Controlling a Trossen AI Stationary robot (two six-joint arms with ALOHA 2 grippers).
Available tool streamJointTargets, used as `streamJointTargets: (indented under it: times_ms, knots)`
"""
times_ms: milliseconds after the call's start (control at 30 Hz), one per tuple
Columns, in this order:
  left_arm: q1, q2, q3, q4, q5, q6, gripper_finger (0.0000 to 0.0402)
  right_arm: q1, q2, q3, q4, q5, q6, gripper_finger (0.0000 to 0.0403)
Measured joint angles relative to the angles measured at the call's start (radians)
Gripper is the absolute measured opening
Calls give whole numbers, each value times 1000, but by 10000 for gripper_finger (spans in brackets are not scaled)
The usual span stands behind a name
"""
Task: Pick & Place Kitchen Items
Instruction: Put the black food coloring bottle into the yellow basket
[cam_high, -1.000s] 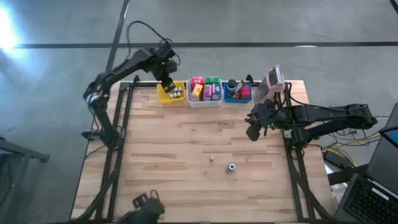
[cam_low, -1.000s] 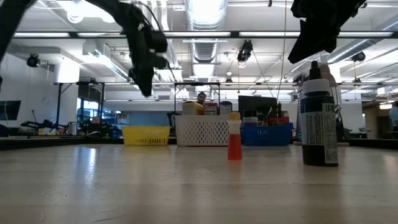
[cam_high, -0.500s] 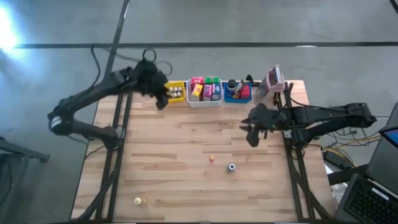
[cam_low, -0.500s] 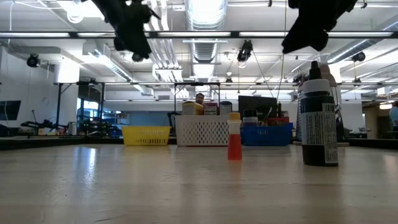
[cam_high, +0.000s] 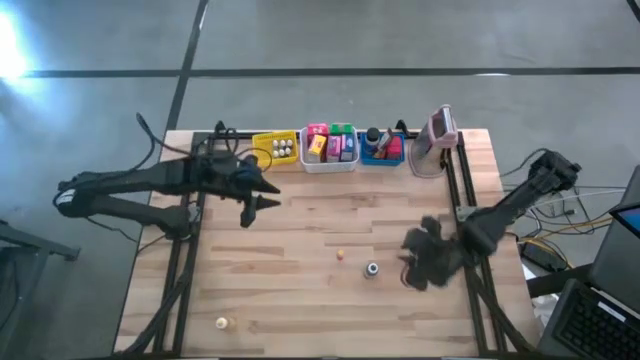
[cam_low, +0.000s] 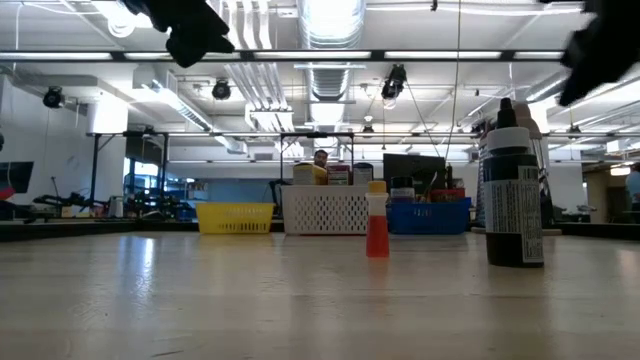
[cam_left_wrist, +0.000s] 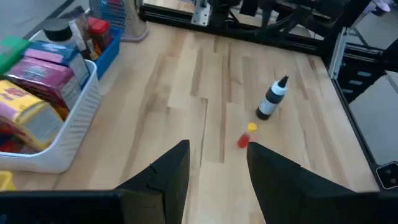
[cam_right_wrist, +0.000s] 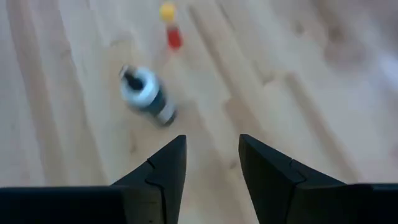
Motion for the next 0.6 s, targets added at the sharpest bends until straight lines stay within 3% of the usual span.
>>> streamJointTargets:
  times_ms: [133,267,600]
  knots:
    - [-6,8,-25,38,-3,-22,165,159,80,0,-27,79,246,154]
    - [-6,25,-31,73,-3,-41,165,245,176,0,-28,97,436,170]
    - [-6,29,-42,119,-3,-77,165,310,460,0,27,135,576,229]
